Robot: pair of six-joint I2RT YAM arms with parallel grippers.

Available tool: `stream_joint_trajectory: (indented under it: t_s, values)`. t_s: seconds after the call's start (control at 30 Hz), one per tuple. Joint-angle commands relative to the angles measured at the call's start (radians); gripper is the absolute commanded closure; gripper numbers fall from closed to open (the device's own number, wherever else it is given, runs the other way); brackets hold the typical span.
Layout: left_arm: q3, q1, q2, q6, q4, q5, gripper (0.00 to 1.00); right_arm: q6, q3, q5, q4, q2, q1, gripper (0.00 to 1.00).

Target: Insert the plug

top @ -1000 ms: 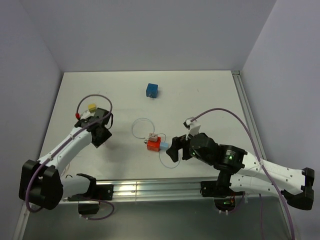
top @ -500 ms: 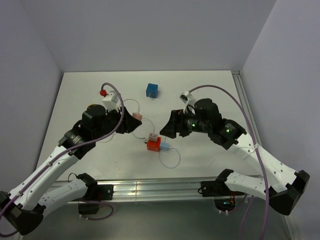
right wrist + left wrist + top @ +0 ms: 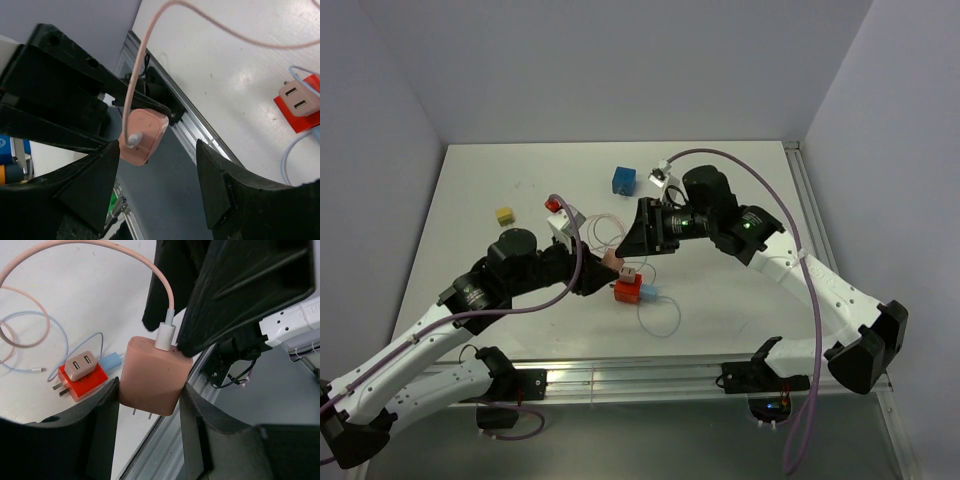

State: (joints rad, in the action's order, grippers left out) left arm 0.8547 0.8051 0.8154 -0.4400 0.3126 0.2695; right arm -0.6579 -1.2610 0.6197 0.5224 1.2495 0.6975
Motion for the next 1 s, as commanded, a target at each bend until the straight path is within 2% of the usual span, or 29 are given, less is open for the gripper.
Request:
stream_joint_trajectory:
  t_s: [0.0,0.2,0.47,0.57,0.6,0.63,0.67,0.7,0.73,0.8,0.83,0.97]
  values:
    - [0.007,0.006,-0.007,0.060,-0.038,0.039,1.00,-0.014,-0.049,0.022,0.024,0.019,0.039,0.30]
    - [-0.003,0.014,-0.013,0.076,-0.047,0.063,1.00,-0.039,-0.051,0.026,0.014,0.067,0.057,0.32]
    - [0.027,0.023,0.005,0.115,-0.007,0.062,1.00,-0.023,-0.060,0.080,0.025,0.117,0.094,0.42]
    - [0.047,0.032,0.017,0.129,0.014,0.056,1.00,-0.016,-0.055,0.083,0.031,0.128,0.100,0.63]
    - [0.050,0.034,0.018,0.130,0.019,0.050,1.00,-0.014,-0.049,0.092,0.028,0.128,0.099,0.84]
    - [0.056,0.036,0.019,0.130,0.028,0.036,1.00,-0.011,-0.051,0.084,0.031,0.128,0.100,0.96]
    - [0.058,0.037,0.021,0.127,0.031,0.025,1.00,0.007,-0.057,0.066,0.042,0.125,0.099,1.00]
    - [0.061,0.037,0.021,0.120,0.037,0.001,0.95,0.020,-0.075,-0.025,0.079,0.122,0.099,1.00]
    - [0.061,0.037,0.019,0.095,0.042,-0.050,0.68,0.030,-0.083,-0.078,0.091,0.102,0.099,1.00]
    - [0.057,0.037,0.008,0.063,0.046,-0.117,0.44,0.035,-0.068,-0.208,0.087,0.055,0.089,1.00]
    - [0.056,0.037,0.004,0.031,0.060,-0.150,0.02,0.034,-0.055,-0.253,0.080,0.036,0.077,1.00]
    - [0.041,0.037,-0.042,0.001,0.104,-0.332,0.00,0.021,0.031,-0.458,0.050,-0.088,-0.027,1.00]
